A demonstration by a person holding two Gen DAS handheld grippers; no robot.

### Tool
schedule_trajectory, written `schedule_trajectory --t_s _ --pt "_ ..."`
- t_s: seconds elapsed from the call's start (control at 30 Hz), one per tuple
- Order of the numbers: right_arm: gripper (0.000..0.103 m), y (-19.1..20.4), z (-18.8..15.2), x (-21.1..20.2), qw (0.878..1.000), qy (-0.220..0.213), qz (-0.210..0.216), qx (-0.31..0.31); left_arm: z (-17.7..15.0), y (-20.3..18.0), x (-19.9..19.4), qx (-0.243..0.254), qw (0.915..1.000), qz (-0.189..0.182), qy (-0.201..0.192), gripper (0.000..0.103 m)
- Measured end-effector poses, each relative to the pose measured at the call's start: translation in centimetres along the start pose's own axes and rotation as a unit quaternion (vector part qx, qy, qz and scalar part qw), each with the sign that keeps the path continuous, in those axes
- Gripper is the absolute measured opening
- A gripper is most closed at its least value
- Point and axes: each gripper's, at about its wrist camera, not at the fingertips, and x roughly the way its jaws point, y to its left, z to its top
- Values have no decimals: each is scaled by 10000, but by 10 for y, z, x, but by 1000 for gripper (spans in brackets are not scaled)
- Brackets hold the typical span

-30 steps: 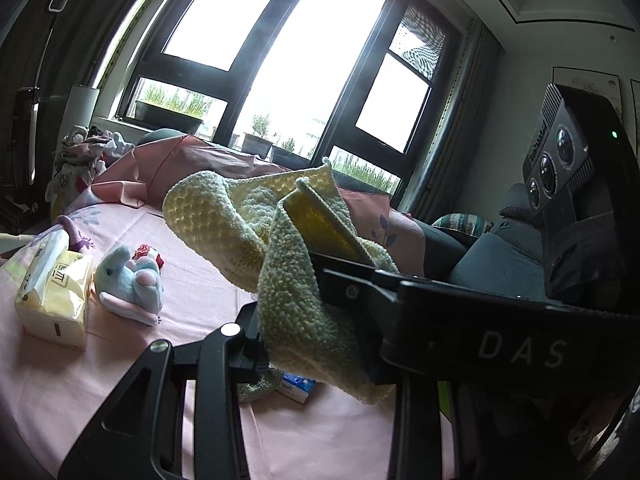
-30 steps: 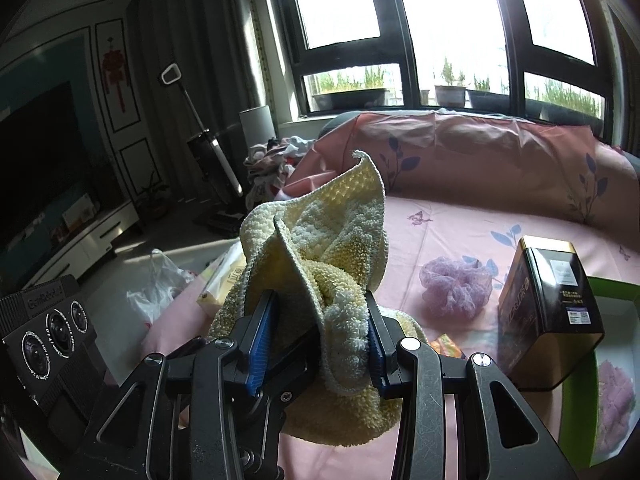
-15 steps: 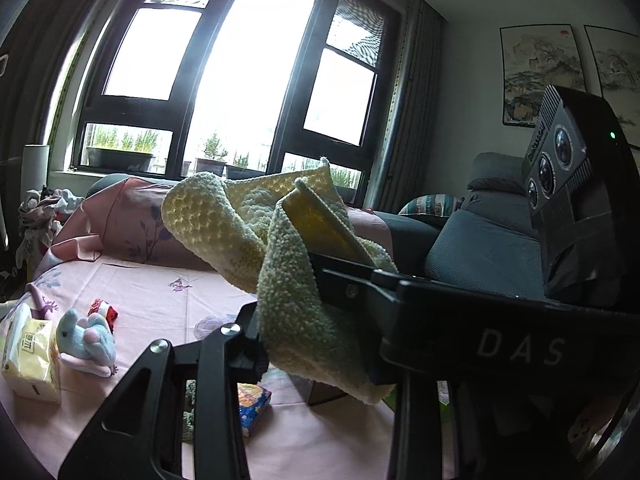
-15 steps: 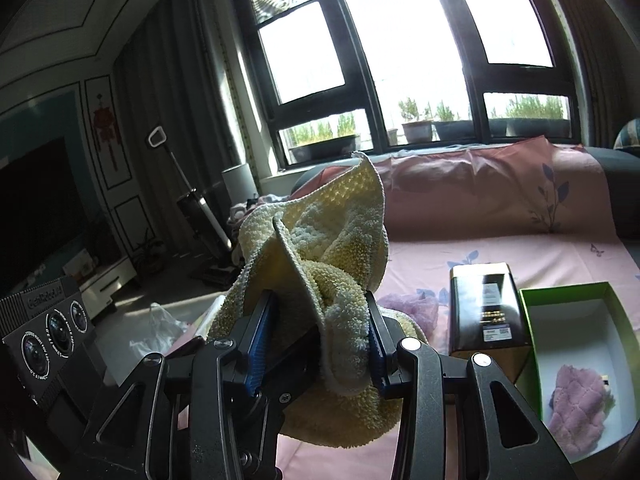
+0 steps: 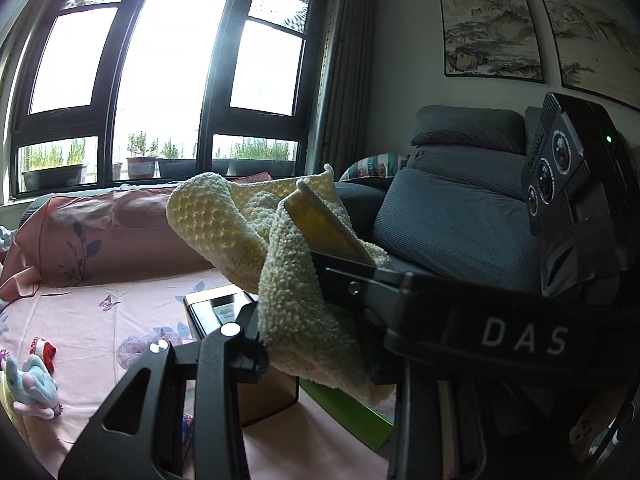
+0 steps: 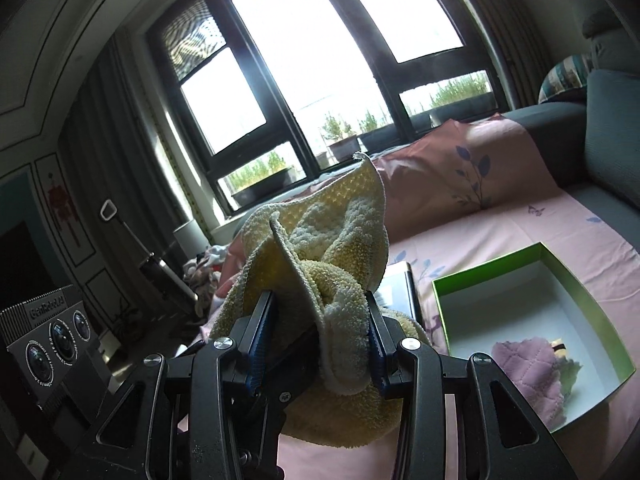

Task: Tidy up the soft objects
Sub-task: 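Carry the cream towel over the green-rimmed box with the right gripper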

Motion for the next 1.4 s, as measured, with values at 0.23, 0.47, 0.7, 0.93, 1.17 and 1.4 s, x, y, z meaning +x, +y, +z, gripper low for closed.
schedule_trajectory --t_s 0.23,0.47,0.7,0.93,1.17,1.4 --pt "42 -38 3 -5 9985 -130 -121 520 0 -19 28 196 9994 -187 234 32" --pt "42 -76 -1 -9 9942 -178 -294 1016 -3 -37 58 302 9972 -414 535 32" --pt "42 -116 -7 -9 9859 -188 -402 1611 -9 -54 90 431 9933 -596 893 32" --pt "42 -149 -14 -4 9755 -98 -620 2108 -20 -62 125 396 9876 -756 1320 33" --pt "42 -183 -27 8 9597 222 -865 2663 -39 -75 157 382 9798 -445 1912 32" --pt "42 -201 -35 3 9489 264 -985 2986 -46 -82 176 450 9724 -568 2218 33"
